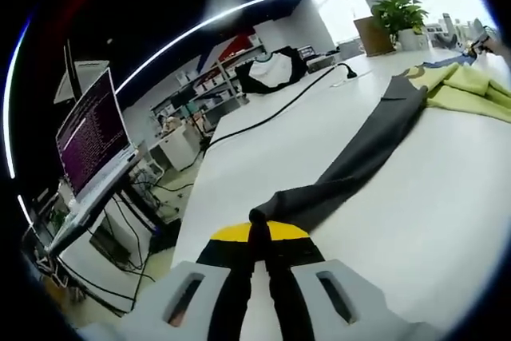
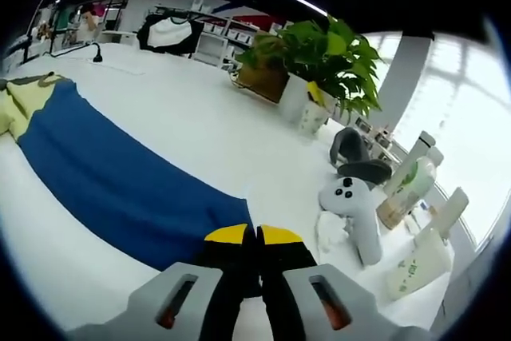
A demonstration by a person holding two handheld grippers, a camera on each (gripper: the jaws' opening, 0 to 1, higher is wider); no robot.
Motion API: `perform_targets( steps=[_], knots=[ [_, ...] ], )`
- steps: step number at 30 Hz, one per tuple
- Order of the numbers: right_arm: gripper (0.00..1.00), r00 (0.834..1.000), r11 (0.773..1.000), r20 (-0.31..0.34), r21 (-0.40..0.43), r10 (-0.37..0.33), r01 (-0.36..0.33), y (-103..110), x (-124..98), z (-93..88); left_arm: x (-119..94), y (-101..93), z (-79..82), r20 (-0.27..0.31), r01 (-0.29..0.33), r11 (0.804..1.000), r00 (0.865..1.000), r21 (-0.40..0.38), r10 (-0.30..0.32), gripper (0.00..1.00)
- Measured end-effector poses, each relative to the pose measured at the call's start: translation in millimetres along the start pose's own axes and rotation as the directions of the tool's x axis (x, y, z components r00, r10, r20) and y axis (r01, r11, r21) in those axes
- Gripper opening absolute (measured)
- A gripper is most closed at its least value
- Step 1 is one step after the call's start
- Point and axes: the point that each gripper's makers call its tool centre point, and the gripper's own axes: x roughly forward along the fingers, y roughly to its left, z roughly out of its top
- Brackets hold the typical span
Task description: Fold the garment on the visible template until the final outline fits inside the template.
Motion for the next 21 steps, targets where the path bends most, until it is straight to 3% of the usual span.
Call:
perform_targets(
  steps=[11, 21],
  knots=[
    [0.04, 0.999, 0.999, 0.017, 0.027, -0.035, 0.034, -12.4, -11.7, 1.1, -20.7, 0.5, 2.2, 0.048, 0.037, 0.998, 0.998, -0.057, -0.034, 0.04],
    [0.08, 0.997, 0.999, 0.066, 0.019, -0.033, 0.032, -11.7, -19.7, 15.0, -40.1, -5.4, -4.9, 0.041, 0.052, 0.999, 0.998, -0.013, -0.052, 0.05]
  ],
)
